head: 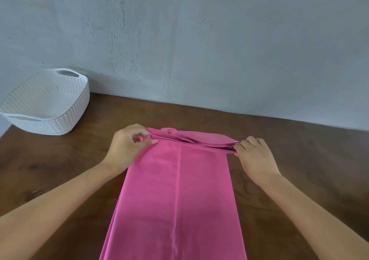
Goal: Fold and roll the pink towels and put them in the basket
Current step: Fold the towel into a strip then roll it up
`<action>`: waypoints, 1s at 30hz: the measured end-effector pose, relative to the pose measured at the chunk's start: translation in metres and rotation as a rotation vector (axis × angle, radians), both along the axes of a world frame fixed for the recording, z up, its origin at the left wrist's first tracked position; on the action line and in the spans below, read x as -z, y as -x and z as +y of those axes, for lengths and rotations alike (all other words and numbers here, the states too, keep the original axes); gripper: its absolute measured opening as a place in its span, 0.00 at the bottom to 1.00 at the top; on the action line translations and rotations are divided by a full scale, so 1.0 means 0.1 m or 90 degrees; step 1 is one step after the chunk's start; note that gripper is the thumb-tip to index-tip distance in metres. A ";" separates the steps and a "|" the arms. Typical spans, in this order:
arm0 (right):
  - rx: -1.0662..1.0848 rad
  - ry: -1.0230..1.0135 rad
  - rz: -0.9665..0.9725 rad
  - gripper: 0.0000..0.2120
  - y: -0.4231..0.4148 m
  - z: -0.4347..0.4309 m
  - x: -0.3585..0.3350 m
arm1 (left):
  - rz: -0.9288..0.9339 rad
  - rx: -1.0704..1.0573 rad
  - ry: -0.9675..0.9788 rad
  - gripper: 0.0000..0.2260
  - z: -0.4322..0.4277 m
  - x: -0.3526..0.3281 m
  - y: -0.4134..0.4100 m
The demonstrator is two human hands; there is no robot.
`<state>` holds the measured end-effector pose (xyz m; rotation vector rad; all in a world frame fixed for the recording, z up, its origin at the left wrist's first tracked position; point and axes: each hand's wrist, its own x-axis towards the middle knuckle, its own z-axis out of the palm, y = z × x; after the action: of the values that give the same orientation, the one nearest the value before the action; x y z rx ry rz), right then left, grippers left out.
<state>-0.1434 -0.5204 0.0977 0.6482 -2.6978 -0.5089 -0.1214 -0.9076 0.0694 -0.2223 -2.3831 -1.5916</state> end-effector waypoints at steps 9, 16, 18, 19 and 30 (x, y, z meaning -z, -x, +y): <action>0.116 0.083 0.032 0.06 -0.18 0.03 0.14 | -0.028 0.002 -0.014 0.05 -0.04 0.09 -0.27; 0.061 0.199 0.026 0.05 -0.29 0.03 0.18 | -0.079 -0.018 -0.024 0.07 -0.13 0.18 -0.44; 0.027 0.224 0.007 0.04 -0.39 0.05 0.26 | -0.095 -0.034 -0.023 0.07 -0.14 0.23 -0.52; 0.017 0.239 -0.007 0.02 -0.45 0.06 0.31 | -0.105 -0.039 -0.021 0.07 -0.15 0.25 -0.56; -0.015 0.285 -0.097 0.05 -1.27 0.26 0.75 | -0.163 -0.180 0.089 0.14 0.12 0.37 -1.27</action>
<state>-0.0167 -0.4948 0.0226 0.6060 -2.7983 0.1606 0.0057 -0.8956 0.0322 0.2972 -2.5772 -1.3950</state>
